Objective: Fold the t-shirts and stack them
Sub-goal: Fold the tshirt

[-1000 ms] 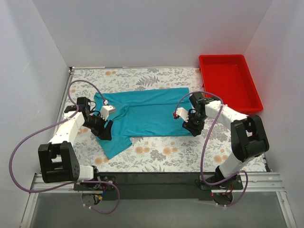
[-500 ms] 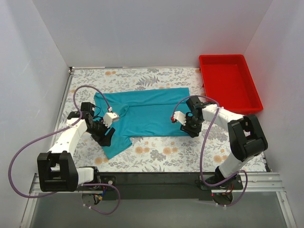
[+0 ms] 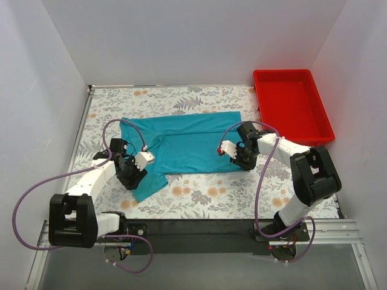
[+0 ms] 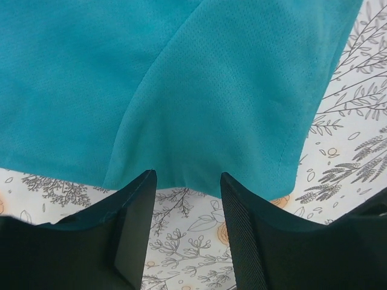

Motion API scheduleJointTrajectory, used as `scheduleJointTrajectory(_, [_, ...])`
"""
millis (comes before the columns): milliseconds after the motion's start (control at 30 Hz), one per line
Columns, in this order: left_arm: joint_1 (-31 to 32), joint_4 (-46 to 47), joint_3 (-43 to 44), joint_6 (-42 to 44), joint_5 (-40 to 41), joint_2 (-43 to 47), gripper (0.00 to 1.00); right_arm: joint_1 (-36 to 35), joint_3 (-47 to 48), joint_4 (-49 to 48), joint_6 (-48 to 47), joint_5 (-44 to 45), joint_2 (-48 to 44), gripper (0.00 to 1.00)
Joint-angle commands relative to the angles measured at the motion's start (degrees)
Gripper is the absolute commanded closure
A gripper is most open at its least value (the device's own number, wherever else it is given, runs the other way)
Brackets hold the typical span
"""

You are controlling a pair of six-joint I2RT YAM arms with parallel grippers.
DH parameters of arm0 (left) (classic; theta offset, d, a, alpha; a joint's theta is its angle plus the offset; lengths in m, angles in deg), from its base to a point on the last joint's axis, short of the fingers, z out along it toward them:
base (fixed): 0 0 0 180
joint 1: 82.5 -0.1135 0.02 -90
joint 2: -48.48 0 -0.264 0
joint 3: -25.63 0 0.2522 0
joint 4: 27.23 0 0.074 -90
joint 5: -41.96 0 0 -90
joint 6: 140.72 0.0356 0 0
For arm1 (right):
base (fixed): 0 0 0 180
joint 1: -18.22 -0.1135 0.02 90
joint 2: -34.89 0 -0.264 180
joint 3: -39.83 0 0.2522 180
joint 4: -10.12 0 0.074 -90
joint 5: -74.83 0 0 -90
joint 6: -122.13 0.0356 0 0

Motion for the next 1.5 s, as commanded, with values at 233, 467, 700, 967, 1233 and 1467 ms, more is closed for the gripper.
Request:
scheduleJointTrajectory(233, [1.4,4.6,-5.5,2.2,2.0,-1.4,0.65,-0.2,-1.6,-0.7,0.2,0.2,2.1,0.89])
scheduleJointTrajectory(467, [2.0,2.6,-5.8,2.1,2.2,-1.7,0.96,-0.3,-1.1,0.0,0.3,0.1,1.9,0.99])
scheduleJointTrajectory(700, [2.0,-6.5,1.7,1.0,-2.4,-1.8,1.0,-0.2,-0.9,2.3,0.2,-0.1,-0.9,0.99])
scheduleJointTrajectory(967, [1.4,-14.6,6.1,2.2,-1.7,2.7,1.0,-0.3,-1.7,7.3,0.1,-1.7,-6.1,0.99])
scheduleJointTrajectory(1233, [-0.2,-14.8,19.6,1.0,-2.7,-4.2,1.0,0.4,2.5,9.6,-2.4,0.1,-5.1,0.99])
scheduleJointTrajectory(1467, [-2.1,-12.9,31.5,2.2,-2.2,-15.0,1.0,2.2,13.3,12.3,-5.2,0.6,1.3,0.99])
